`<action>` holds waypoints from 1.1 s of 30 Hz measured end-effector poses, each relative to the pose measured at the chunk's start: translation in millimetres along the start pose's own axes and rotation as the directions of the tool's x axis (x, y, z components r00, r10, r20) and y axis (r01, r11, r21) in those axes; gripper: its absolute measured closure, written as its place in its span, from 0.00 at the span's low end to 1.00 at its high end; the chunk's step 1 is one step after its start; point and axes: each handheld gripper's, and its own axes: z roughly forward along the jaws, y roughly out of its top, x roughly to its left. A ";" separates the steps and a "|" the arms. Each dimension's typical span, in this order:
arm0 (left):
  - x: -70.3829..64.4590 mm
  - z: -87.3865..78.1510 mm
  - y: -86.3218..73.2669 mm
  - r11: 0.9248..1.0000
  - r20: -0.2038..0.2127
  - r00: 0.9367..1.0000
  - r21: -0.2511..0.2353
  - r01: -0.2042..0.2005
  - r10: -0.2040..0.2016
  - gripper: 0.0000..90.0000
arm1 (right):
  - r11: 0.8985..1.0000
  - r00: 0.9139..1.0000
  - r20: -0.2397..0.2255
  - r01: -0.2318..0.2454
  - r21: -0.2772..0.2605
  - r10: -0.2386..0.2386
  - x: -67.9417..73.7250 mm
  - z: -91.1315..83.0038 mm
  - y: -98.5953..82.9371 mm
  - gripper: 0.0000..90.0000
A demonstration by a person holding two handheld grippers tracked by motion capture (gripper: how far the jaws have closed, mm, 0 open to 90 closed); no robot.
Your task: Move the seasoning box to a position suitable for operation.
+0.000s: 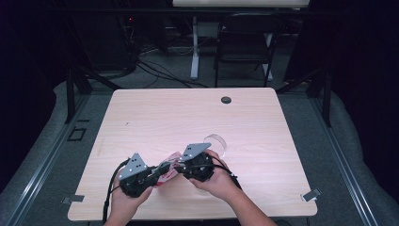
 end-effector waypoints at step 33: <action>19.1 26.0 -47.6 0.991 -0.028 0.999 0.130 0.027 -0.023 0.36 | 0.999 0.998 -0.039 -0.053 -0.006 0.052 -3.3 -1.1 -1.0 1.00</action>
